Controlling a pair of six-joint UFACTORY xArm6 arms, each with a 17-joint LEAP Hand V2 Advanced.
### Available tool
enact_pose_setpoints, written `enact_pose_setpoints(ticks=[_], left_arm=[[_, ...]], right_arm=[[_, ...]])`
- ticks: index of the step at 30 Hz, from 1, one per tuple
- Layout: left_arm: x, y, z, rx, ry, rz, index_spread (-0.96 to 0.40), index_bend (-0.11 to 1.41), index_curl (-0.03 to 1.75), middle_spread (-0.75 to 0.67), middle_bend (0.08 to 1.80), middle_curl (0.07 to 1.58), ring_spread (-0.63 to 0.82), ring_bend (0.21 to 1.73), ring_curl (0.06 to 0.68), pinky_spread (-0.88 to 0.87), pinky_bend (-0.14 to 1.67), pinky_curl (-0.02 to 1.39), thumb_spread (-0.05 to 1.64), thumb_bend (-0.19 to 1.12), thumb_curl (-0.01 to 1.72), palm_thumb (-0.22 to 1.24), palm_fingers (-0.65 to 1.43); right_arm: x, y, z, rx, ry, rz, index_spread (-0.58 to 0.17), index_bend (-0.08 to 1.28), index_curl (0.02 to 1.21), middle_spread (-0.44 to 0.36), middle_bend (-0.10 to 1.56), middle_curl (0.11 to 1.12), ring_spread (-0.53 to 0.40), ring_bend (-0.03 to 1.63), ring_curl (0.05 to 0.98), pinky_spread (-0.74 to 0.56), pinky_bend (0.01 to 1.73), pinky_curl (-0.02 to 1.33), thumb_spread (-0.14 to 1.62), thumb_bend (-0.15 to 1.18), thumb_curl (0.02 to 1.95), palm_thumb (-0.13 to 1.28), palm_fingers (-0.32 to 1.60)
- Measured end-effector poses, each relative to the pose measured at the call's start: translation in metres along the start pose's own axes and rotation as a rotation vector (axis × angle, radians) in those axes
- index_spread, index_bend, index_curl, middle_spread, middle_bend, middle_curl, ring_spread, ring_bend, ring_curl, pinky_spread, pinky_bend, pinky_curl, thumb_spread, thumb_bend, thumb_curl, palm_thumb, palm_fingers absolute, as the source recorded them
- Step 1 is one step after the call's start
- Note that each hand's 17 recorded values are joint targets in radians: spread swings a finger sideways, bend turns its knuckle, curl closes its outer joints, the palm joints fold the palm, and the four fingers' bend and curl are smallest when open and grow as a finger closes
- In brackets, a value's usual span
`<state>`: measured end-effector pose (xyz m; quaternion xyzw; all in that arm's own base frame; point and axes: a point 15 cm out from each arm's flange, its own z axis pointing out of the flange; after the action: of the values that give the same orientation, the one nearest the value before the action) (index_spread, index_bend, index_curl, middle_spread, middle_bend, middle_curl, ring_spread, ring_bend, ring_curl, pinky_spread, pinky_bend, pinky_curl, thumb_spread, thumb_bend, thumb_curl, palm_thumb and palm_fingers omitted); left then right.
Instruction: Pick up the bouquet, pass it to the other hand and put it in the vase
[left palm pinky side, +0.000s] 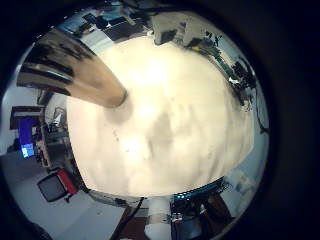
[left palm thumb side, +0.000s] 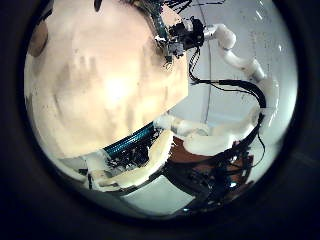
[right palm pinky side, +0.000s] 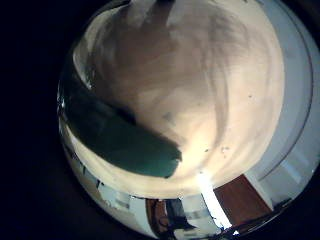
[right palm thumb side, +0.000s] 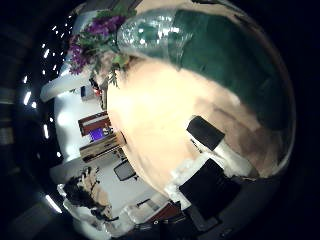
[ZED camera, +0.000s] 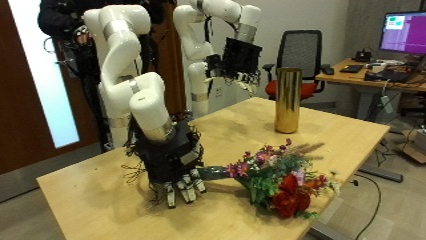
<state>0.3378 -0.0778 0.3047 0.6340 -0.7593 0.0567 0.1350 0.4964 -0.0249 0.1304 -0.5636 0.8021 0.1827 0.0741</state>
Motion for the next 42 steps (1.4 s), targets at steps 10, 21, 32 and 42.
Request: enact_pose_setpoints(ticks=[10, 21, 32, 42], left_arm=[[-0.002, -0.004, 0.002, -0.008, -0.002, 0.003, 0.25, 0.17, 0.3, 0.44, 0.2, 0.31, 0.55, 0.45, 0.208, 0.56, 0.27, 0.32, 0.88, -0.03, 0.31, 0.27, 0.09], [0.002, -0.008, 0.003, -0.016, -0.001, 0.009, 0.25, 0.17, 0.3, 0.47, 0.19, 0.31, 0.56, 0.45, 0.205, 0.57, 0.27, 0.32, 0.88, -0.03, 0.3, 0.27, 0.09], [0.003, -0.007, 0.005, -0.024, -0.004, 0.009, 0.25, 0.16, 0.29, 0.45, 0.2, 0.32, 0.55, 0.48, 0.21, 0.57, 0.27, 0.31, 0.88, -0.03, 0.3, 0.27, 0.11], [0.003, -0.002, 0.002, -0.023, -0.003, 0.009, 0.26, 0.17, 0.3, 0.48, 0.2, 0.31, 0.56, 0.47, 0.205, 0.56, 0.27, 0.32, 0.88, -0.03, 0.31, 0.27, 0.1]], right_arm=[[0.004, 0.0, 0.004, -0.01, 0.007, 0.002, -0.05, 0.16, 0.27, 0.192, 0.42, 0.36, 0.105, 0.68, 0.229, 0.21, 0.39, 0.27, 1.03, -0.02, 0.45, 0.74, 0.3], [0.017, -0.003, -0.009, 0.006, 0.002, 0.026, -0.055, 0.16, 0.28, 0.181, 0.43, 0.36, 0.082, 0.71, 0.225, 0.21, 0.4, 0.26, 1.03, -0.02, 0.45, 0.75, 0.31], [0.017, 0.001, 0.001, -0.016, 0.006, 0.026, -0.06, 0.17, 0.28, 0.167, 0.45, 0.37, 0.07, 0.73, 0.22, 0.2, 0.4, 0.26, 1.03, -0.02, 0.45, 0.75, 0.31], [0.014, 0.017, 0.015, -0.106, 0.02, 0.02, -0.155, 0.23, 0.32, 0.028, 0.6, 0.42, -0.107, 0.88, 0.243, 0.08, 0.4, 0.22, 0.98, -0.02, 0.47, 0.82, 0.74]])
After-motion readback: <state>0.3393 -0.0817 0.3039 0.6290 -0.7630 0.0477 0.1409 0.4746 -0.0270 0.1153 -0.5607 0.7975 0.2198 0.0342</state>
